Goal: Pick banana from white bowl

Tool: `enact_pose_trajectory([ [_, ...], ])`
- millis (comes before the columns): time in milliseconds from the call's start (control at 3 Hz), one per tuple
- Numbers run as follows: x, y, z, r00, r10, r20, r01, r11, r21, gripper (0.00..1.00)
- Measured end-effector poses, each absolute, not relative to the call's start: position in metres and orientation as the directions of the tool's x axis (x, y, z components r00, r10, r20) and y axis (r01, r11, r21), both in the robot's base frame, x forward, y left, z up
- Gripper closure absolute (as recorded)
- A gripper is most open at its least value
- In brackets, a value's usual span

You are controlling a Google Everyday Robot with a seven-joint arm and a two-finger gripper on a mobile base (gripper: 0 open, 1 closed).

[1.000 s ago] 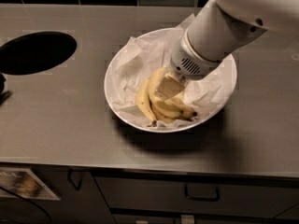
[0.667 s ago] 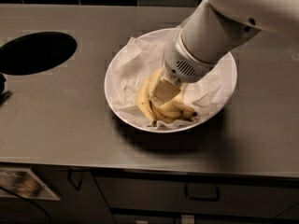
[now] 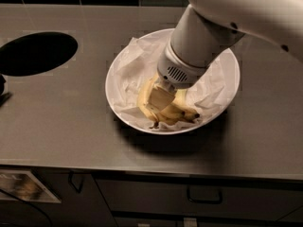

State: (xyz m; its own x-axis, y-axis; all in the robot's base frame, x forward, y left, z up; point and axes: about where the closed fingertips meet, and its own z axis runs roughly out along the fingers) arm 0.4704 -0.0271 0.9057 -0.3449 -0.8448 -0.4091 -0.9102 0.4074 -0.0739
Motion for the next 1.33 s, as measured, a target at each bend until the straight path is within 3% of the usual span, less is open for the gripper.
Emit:
enact_pose_trajectory([
  [1333, 0.474, -0.044, 0.939, -0.400, -0.797, -0.453, -0.826, 0.528, -0.200, 0.53],
])
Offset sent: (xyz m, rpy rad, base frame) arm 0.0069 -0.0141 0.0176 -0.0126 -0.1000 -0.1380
